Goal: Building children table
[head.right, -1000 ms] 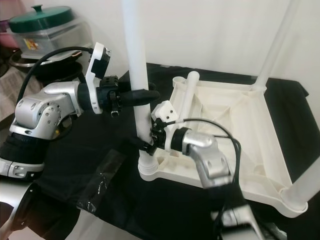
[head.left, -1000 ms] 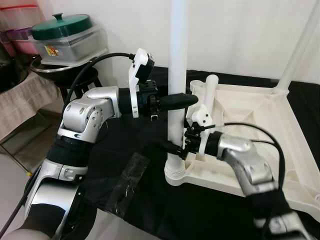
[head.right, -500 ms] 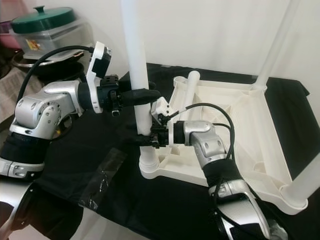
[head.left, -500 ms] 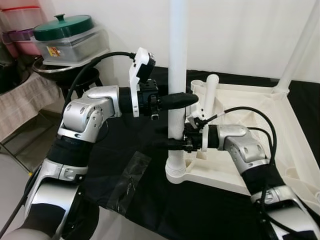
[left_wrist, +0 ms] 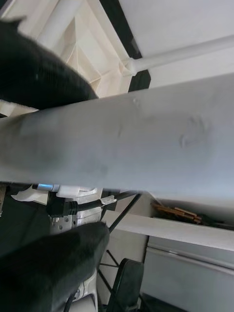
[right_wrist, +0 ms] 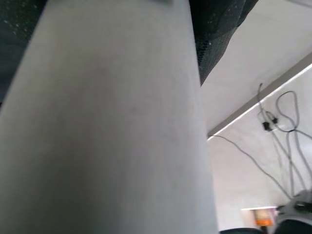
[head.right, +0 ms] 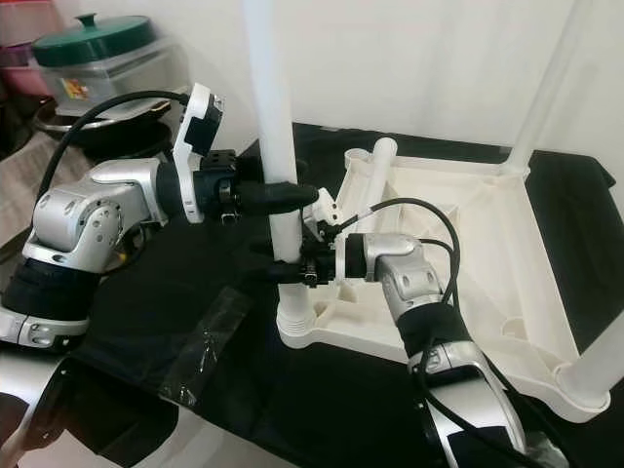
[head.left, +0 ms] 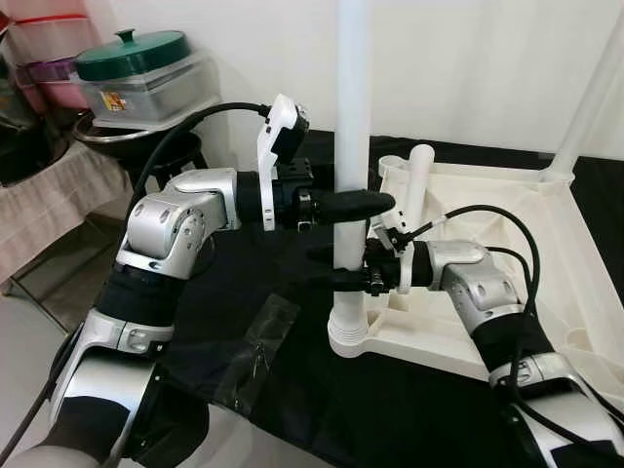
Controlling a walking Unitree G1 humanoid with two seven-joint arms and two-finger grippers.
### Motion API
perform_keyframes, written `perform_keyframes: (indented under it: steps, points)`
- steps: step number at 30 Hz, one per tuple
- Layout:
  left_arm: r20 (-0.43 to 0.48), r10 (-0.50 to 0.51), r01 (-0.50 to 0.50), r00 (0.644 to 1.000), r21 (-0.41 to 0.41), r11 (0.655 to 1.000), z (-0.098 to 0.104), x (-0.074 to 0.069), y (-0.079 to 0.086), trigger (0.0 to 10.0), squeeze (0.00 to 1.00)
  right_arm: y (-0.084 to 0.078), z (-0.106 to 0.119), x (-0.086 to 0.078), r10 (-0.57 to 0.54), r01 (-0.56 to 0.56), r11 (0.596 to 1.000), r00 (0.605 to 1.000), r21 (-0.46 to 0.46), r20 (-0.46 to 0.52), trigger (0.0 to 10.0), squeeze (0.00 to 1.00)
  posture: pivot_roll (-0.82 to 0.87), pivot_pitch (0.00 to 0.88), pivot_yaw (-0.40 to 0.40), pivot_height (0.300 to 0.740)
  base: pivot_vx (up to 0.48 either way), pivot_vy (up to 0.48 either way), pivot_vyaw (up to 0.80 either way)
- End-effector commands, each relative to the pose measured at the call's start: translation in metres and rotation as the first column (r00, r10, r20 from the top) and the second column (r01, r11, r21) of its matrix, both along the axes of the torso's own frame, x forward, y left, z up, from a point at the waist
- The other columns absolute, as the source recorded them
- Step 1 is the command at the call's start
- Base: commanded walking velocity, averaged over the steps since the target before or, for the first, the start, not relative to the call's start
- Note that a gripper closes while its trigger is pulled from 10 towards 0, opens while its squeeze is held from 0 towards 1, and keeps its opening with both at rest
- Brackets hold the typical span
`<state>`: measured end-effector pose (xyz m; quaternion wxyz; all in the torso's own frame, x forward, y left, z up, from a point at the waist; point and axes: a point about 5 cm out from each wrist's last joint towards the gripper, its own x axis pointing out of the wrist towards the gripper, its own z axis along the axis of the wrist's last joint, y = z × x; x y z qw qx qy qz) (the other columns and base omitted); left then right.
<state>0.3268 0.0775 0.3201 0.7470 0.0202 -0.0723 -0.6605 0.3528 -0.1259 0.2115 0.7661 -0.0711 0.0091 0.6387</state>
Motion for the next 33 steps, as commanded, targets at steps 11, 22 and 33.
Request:
perform_keyframes:
  steps: [11, 22, 33]
  points:
    - [-0.184, 0.236, -0.235, 0.954, 0.027, 0.972, -0.039, -0.049, 0.108, 10.0, 0.00, 0.034, -0.064, -0.062, -0.610, 0.614, 0.788, 0.788, 0.041, -0.083, 0.0, 0.00, 0.06, 0.067, 0.020, 0.740, 0.000, 0.000, 0.00]
    - [-0.258, 0.564, -0.493, 0.784, 0.293, 0.819, -0.163, -0.124, 0.082, 10.0, 0.00, 0.060, -0.085, -0.065, -0.813, 0.817, 0.576, 0.566, -0.044, -0.136, 0.0, 0.00, 0.07, 0.061, 0.013, 0.740, 0.000, 0.000, 0.00]
    - [-0.068, 0.624, -0.578, 0.779, 0.309, 0.755, -0.168, -0.127, 0.073, 10.0, 0.00, 0.046, -0.052, -0.052, -0.733, 0.746, 0.665, 0.660, 0.034, -0.160, 10.0, 1.00, 0.09, 0.033, -0.005, 0.740, 0.000, 0.000, 0.00]
